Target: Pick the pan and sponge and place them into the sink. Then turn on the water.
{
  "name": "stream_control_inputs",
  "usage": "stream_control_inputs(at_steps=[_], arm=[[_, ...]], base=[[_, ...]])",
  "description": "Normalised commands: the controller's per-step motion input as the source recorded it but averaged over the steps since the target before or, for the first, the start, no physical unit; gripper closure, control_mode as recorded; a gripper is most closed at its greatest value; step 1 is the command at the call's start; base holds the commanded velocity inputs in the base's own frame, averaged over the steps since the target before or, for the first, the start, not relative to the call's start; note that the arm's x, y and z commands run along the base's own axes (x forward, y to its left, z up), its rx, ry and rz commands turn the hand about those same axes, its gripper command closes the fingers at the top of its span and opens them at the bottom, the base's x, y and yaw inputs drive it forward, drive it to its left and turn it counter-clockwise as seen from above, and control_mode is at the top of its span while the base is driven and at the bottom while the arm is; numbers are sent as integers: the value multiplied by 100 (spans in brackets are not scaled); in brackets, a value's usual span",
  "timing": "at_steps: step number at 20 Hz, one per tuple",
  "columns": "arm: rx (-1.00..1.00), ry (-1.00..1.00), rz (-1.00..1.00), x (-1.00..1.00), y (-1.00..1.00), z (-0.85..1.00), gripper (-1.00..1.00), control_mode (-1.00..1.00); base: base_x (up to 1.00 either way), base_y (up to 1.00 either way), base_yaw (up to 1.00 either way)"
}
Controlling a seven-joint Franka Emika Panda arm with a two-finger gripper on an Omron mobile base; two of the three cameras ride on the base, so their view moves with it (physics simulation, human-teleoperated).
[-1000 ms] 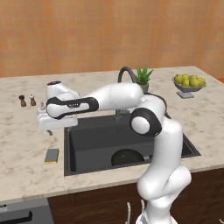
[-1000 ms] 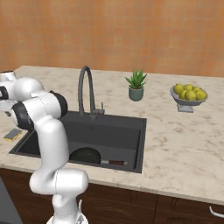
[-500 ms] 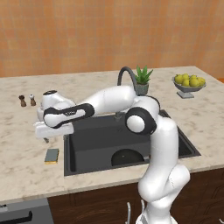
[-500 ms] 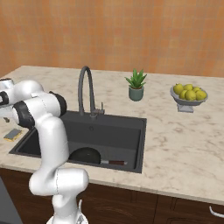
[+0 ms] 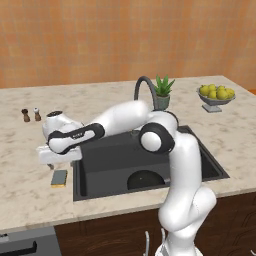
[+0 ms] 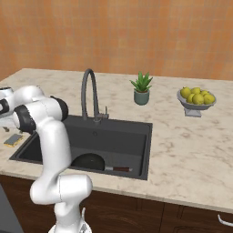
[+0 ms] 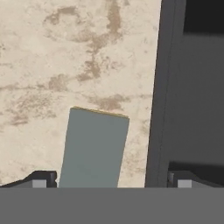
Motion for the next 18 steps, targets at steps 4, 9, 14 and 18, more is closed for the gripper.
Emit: stream_control_inputs(at_steps=[4,9,14,18], arm=[[0,0,-6,-10,3,-25,-100,-100],[0,0,-5,-7,0,-25,-100,-100],[0,0,-4,-5,9,-27,-100,-100],[0,0,-4,-3,8,-23,-100,-100]], base=[[0,0,0],[0,0,0],[0,0,0],[0,0,0]])
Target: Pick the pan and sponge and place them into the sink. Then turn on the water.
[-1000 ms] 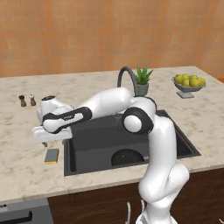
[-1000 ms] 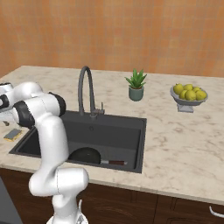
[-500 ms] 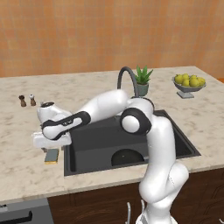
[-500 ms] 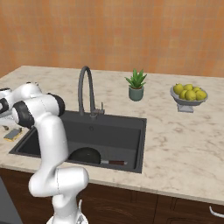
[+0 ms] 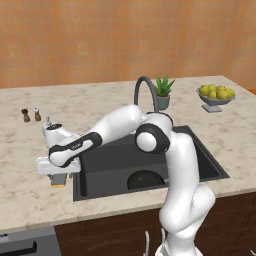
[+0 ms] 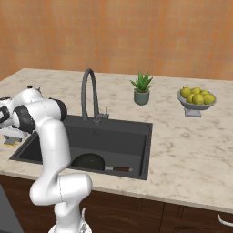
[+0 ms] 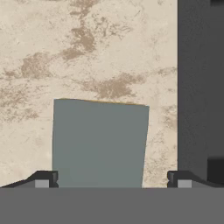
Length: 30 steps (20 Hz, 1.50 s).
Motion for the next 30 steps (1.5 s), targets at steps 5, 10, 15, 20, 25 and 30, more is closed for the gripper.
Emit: stream_control_inputs(at_steps=[5,10,15,20,25,30], arm=[[0,0,-2,-2,16,-8,-100,-100],[0,-1,0,-8,10,-10,-100,-100],[0,0,0,-11,0,-41,-100,-100],[0,0,0,-7,0,-55,100,-100],[4,0,0,0,0,-21,100,-100],[5,-3,3,-15,-44,13,100,-100]], base=[[0,0,0],[0,0,0],[0,0,0],[0,0,0],[0,0,0],[0,0,0]])
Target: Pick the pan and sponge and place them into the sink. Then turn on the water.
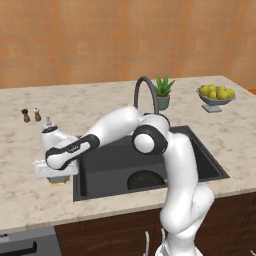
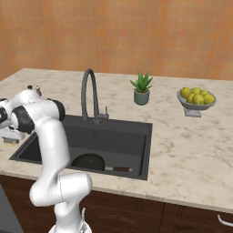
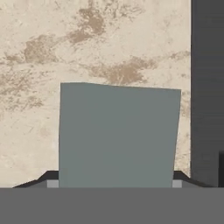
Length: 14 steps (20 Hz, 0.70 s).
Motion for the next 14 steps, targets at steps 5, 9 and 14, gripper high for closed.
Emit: stream_control_inputs(at_steps=[5,9,14], arm=[[2,-4,5,-44,-92,59,100,-100],[0,2,1,-19,-99,37,100,-100],[0,4,-5,2,-100,-1,100,-100]], base=[[0,0,0],[0,0,0],[0,0,0]])
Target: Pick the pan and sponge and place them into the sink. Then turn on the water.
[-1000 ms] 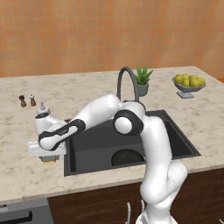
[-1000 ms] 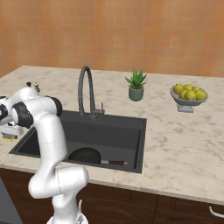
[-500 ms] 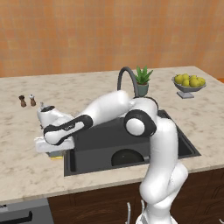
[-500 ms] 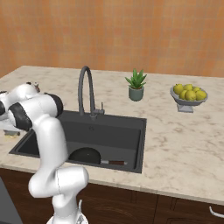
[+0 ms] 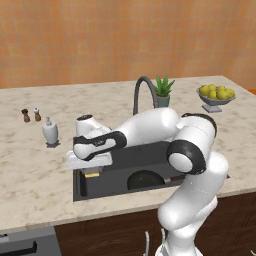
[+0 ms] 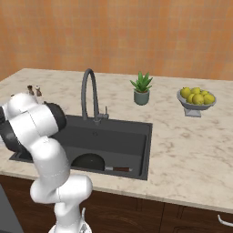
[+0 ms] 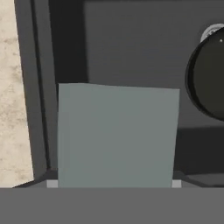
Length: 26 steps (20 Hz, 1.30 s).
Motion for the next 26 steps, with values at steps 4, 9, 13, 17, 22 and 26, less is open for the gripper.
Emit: stream_control_inputs(at_steps=[4,9,13,17,22,26], arm=[[3,5,-6,39,-100,-10,100,-100],[1,8,-3,41,-76,-31,100,-100],[0,4,-1,29,-48,-65,100,-100],[-1,2,0,20,-3,-58,100,-100],[-5,1,0,19,13,-59,100,-100],[-4,0,0,18,19,-55,100,-100]], base=[[0,0,0],[0,0,0],[0,0,0],[0,0,0],[0,0,0],[0,0,0]])
